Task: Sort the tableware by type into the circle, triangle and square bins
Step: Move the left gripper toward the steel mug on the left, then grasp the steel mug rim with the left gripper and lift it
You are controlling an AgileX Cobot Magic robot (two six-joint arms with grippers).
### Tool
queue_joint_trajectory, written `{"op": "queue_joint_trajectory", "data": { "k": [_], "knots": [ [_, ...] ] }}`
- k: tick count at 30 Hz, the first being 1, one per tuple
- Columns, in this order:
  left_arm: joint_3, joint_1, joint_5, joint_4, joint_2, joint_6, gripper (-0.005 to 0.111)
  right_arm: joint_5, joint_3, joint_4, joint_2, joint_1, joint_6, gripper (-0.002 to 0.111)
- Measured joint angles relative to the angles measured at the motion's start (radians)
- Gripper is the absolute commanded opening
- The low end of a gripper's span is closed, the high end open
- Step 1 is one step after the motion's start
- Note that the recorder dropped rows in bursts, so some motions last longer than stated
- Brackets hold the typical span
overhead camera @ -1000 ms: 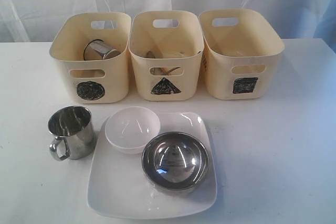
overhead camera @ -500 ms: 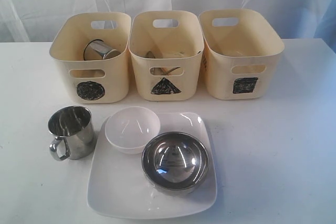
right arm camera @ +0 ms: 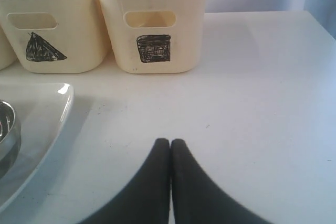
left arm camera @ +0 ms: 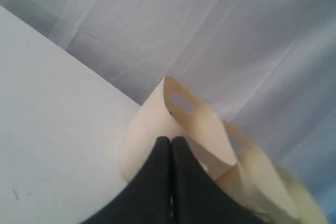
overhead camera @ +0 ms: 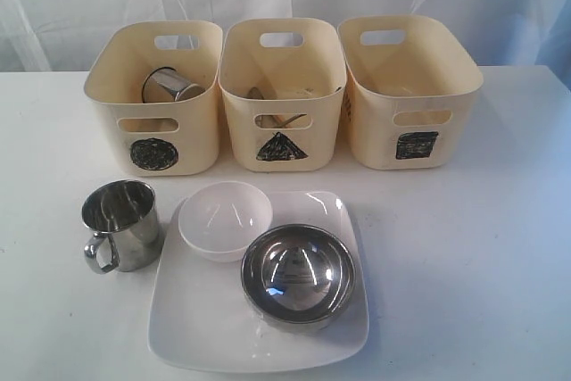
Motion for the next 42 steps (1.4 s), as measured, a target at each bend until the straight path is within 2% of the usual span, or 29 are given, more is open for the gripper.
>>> {"op": "queue_joint_trajectory", "data": {
  "k": [4,7,10,16,20,22,23,24,25,27,28,36,42],
  "knots": [
    [-0.022,0.0,0.037,-0.019,0.0,-0.115,0.0,0.001,0.0,0.0,0.0,0.0,0.0,0.0],
    [-0.124,0.0,0.132,0.028,0.046,-0.115,0.0,0.003,0.0,0.0,0.0,0.0,0.0,0.0],
    [-0.281,0.0,0.284,0.092,0.161,-0.06,0.0,0.003,0.0,0.0,0.0,0.0,0.0,0.0],
    [-0.646,0.0,0.67,0.107,0.507,0.277,0.0,0.005,0.0,0.0,0.0,0.0,0.0,0.0],
    [-0.802,0.0,0.874,-0.001,0.745,0.582,0.002,0.005,0.0,0.0,0.0,0.0,0.0,0.0],
    [-0.844,0.0,0.945,-0.068,0.845,0.688,0.009,0.005,0.0,0.0,0.0,0.0,0.0,0.0],
    [-0.858,0.0,0.966,-0.099,0.905,0.735,0.021,0.005,0.0,0.0,0.0,0.0,0.0,0.0],
    [-0.875,0.0,0.978,-0.134,0.982,0.799,0.028,0.005,0.0,0.0,0.0,0.0,0.0,0.0],
    [-0.881,0.0,0.978,-0.144,1.02,0.826,0.045,0.005,0.0,0.0,0.0,0.0,0.0,0.0],
    [-0.896,0.0,0.974,-0.152,1.111,0.902,0.063,0.005,0.0,0.0,0.0,0.0,0.0,0.0],
    [-0.906,0.0,0.974,-0.154,1.157,0.934,0.065,0.005,0.0,0.0,0.0,0.0,0.0,0.0],
    [-0.915,-0.004,0.949,-0.222,1.35,0.987,0.061,0.005,0.0,0.0,0.0,0.0,0.0,0.0],
    [-0.915,-0.119,0.846,-0.226,1.431,0.995,0.061,0.005,0.0,0.0,0.0,0.0,0.0,0.0]
  ]
}}
